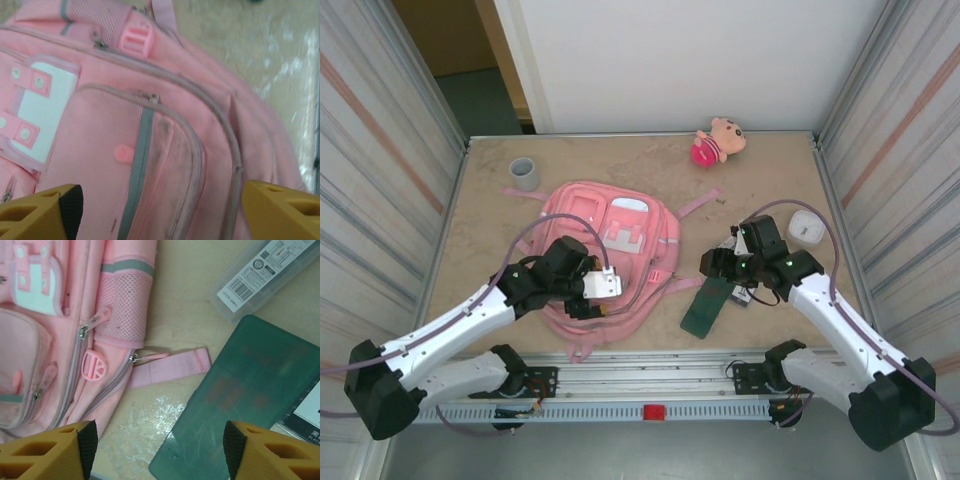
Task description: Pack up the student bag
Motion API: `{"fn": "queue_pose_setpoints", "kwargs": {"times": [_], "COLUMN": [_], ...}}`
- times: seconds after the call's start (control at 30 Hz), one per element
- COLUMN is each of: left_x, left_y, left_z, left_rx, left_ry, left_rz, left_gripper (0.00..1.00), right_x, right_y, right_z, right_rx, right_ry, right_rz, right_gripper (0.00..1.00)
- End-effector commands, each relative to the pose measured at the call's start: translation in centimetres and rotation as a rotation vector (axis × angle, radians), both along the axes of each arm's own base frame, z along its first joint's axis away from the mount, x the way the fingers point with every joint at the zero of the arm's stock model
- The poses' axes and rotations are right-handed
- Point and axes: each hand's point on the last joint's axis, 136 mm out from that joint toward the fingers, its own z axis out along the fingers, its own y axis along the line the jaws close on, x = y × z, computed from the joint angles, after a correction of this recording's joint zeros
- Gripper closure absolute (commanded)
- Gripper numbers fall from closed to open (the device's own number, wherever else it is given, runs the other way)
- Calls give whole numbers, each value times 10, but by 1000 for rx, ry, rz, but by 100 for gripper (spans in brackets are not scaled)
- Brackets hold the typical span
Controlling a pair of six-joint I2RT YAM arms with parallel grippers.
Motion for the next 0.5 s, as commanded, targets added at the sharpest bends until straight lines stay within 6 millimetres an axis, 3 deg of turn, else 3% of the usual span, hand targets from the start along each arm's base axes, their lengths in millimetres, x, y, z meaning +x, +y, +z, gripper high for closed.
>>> {"fn": "queue_pose_setpoints", "kwargs": {"times": [0.0,0.13,0.37,0.4,0.47], "left_x": [12,25,21,23,30], "left_y": [14,11,12,12,13], "left_z": [-13,-20,-40,-42,-43], "left_rx": [125,132,180,181,180], "left_ry": [-69,-52,-16,-25,-51], "left_rz": [-46,-40,-95,-92,-71], "left_gripper": [15,15,12,13,27], "right_x": [-3,-1,4,5,7], "right_y": [8,13,20,21,26], "right_z": [6,13,21,23,25], "right_rx": [33,62,94,104,125], "right_ry": [-50,-88,-132,-141,-163], "right_rz": [57,64,86,91,108], "right_gripper": [32,32,32,32,32]}}
